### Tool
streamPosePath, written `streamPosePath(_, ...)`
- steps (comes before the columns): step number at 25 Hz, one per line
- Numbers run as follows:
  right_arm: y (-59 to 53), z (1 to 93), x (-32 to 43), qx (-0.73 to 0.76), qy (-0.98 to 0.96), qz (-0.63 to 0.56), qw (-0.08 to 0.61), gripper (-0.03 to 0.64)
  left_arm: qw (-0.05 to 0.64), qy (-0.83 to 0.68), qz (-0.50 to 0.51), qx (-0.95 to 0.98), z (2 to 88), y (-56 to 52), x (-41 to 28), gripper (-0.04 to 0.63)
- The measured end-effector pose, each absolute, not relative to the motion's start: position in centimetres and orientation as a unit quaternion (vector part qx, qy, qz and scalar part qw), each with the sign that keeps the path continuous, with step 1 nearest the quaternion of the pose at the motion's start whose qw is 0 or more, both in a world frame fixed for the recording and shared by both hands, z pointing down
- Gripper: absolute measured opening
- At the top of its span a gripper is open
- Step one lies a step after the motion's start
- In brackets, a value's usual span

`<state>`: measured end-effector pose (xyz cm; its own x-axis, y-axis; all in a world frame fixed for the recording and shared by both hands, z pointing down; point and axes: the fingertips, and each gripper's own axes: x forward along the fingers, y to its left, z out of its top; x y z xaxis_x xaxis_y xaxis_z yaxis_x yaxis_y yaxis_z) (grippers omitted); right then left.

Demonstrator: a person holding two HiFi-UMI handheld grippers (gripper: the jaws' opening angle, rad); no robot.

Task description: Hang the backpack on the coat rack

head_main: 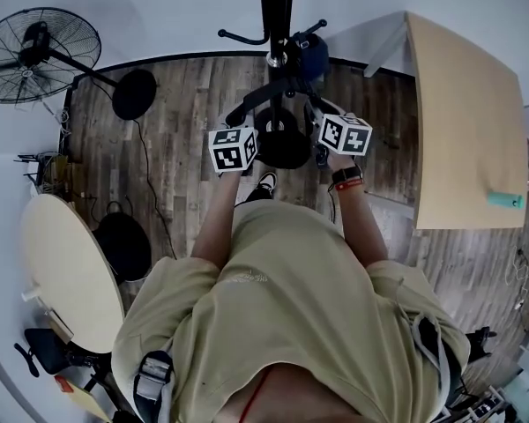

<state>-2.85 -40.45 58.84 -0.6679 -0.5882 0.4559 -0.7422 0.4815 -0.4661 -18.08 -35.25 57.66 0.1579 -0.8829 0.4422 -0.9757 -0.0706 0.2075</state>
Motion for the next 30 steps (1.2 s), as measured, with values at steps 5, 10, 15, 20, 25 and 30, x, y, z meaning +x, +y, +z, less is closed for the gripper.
streamPosePath(5, -39.3, 60.8, -4.4, 0.373, -0.854, 0.334, 0.139, 0.061, 0.222, -0.628, 0.125, 0.736, 59.4, -34.8, -15.9, 0.025)
streamPosePath(10, -38.7, 61.9, -5.7, 0.359, -0.860, 0.331, 0.145, 0.067, 0.246, -0.600, 0.123, 0.751, 61.2, -35.0, -14.1, 0.025)
streamPosePath(15, -38.5, 61.8, -5.8, 0.361, -0.861, 0.329, 0.144, 0.078, 0.245, -0.588, 0.130, 0.760, 61.6, -34.8, -13.0, 0.026)
streamPosePath(20, -38.0, 61.3, -5.9, 0.346, -0.866, 0.331, 0.147, 0.095, 0.238, -0.568, 0.122, 0.779, 61.2, -34.6, -11.7, 0.072)
streamPosePath(25, -37.6, 60.3, -4.8, 0.355, -0.867, 0.322, 0.132, 0.103, 0.235, -0.573, 0.117, 0.776, 60.7, -33.6, -12.1, 0.121)
streamPosePath(30, -37.4, 58.8, -3.2, 0.375, -0.866, 0.307, 0.122, 0.107, 0.226, -0.582, 0.101, 0.774, 59.1, -33.0, -12.6, 0.123)
